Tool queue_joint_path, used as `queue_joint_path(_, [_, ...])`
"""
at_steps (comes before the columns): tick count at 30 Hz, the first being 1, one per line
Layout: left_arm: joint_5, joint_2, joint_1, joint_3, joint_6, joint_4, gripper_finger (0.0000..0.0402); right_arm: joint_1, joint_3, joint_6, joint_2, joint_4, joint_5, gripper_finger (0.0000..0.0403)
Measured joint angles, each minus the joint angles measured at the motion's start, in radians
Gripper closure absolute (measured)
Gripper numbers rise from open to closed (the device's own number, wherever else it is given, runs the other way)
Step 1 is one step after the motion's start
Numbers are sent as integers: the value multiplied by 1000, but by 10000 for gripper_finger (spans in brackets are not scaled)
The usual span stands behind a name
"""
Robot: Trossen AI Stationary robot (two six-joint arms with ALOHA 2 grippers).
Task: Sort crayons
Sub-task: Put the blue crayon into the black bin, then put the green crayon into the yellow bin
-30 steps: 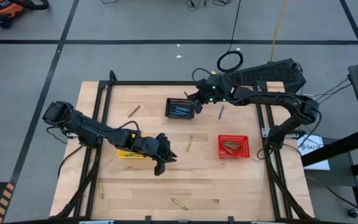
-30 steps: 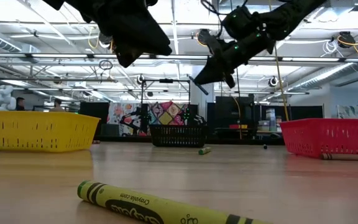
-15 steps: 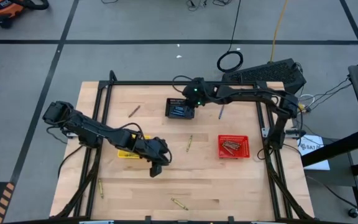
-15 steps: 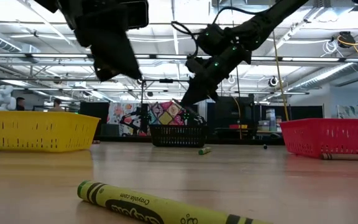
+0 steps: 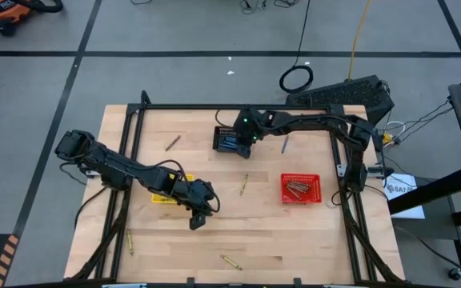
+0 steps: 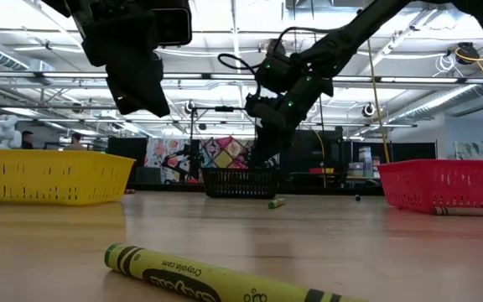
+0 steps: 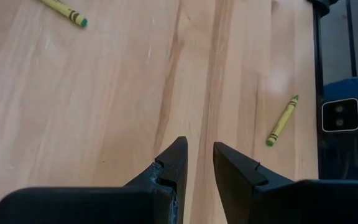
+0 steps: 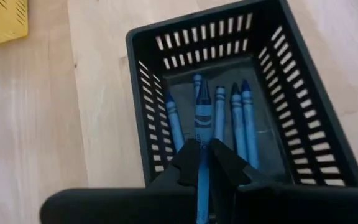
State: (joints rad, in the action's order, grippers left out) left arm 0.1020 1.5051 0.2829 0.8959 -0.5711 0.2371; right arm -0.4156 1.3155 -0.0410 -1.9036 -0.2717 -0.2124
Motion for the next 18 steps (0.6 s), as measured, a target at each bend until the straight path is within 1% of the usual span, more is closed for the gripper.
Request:
queue_joint_path(4, [17,0,0,0,-1,8,320,0,0,2,-10,7,3,401])
queue_joint_path(8, [21,0,0,0,-1,13,320,1,0,0,-10,14,7,389])
queue_joint_path(12, [21,0,0,0,0,23,320,4,0,-1,-10,13,12,366])
queue_joint_path(16, [16,0,0,0,-2,45,320,11,0,-1,-10,13,80,336])
queue_joint_path(18, [11,0,0,0,-32,56,320,12,0,0,-10,13,81,323])
